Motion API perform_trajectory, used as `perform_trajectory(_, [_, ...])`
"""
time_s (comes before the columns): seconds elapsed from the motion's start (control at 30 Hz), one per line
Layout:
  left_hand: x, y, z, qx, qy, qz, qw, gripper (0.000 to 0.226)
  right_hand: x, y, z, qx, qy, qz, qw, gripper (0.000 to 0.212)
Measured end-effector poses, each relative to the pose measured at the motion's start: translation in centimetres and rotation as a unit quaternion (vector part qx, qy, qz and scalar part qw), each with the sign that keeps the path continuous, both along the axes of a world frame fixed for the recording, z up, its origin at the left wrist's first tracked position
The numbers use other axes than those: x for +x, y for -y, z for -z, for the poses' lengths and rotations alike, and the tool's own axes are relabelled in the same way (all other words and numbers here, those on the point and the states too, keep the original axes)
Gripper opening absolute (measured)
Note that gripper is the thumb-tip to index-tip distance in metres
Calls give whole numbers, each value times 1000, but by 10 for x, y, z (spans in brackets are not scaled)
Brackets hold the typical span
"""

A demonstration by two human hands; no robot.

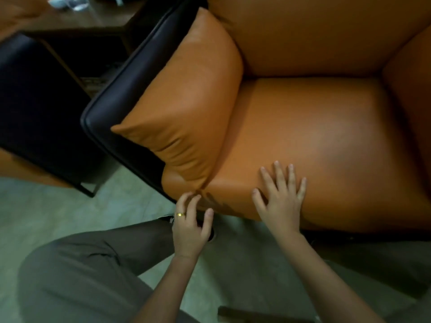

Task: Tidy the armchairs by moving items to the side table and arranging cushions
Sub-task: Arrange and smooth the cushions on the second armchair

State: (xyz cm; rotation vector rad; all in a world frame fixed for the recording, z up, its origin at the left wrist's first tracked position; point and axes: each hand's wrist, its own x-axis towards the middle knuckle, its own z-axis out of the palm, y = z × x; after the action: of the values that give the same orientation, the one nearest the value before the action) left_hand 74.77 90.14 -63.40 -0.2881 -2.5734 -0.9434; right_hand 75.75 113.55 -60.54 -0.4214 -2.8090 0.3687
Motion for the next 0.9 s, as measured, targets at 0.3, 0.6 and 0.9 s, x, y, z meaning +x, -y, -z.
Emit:
perform_trajectory(0.3, [-48,20,3,-1,129,-10,992,106,-2,7,4,22,5,7,1000,71])
perform_trajectory(0.6, [-64,17,25,52,114,-9,992,114,-7,10,10,80,51,12,995,101])
perform_trajectory(0.9, [-77,1,44,116,61,-34,991,106,-21,5,21,79,40,1,996,97])
